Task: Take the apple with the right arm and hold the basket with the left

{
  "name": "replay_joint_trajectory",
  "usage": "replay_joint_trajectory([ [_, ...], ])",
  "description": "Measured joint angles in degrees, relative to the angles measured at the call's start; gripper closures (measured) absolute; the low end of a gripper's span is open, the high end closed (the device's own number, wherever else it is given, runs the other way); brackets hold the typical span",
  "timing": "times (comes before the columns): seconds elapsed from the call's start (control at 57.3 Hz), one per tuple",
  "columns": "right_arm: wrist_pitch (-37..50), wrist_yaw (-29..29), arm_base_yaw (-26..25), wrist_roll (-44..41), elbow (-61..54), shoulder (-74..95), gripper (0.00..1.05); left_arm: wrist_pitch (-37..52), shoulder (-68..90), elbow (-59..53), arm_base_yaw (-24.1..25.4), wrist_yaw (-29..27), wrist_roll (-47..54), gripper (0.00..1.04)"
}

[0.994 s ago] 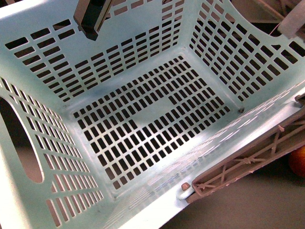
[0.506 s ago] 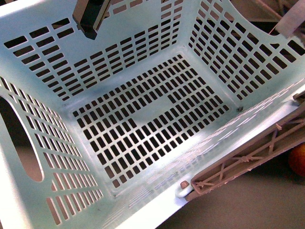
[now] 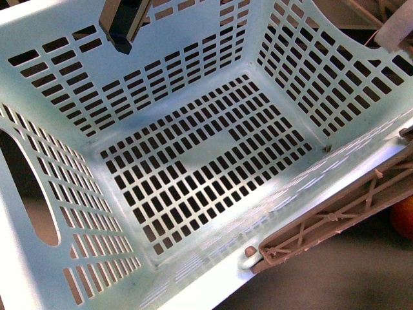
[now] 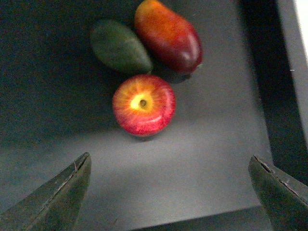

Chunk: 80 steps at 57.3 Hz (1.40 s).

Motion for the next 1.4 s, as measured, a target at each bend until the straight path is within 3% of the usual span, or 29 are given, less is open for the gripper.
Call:
replay_joint_trajectory([
  [0.436, 1.2, 2.3, 4.0, -1.5, 15.4, 25.4, 0.09, 0.0, 0.0, 0.0, 0.0, 0.0, 0.0, 0.89],
  [0.803, -1.9, 4.9, 4.8, -1.5, 25.4, 32.2, 0.09, 0.0, 0.0, 0.0, 0.0, 0.0, 0.0, 0.89],
  [1.256, -3.1, 5.0, 4.3, -1.4, 29.0, 37.3, 0.09, 0.0, 0.0, 0.0, 0.0, 0.0, 0.0, 0.89],
  [1.396, -3.1, 4.7, 4.1, -1.2, 29.0, 37.4, 0.19, 0.0, 0.0, 0.0, 0.0, 0.0, 0.0, 0.89],
])
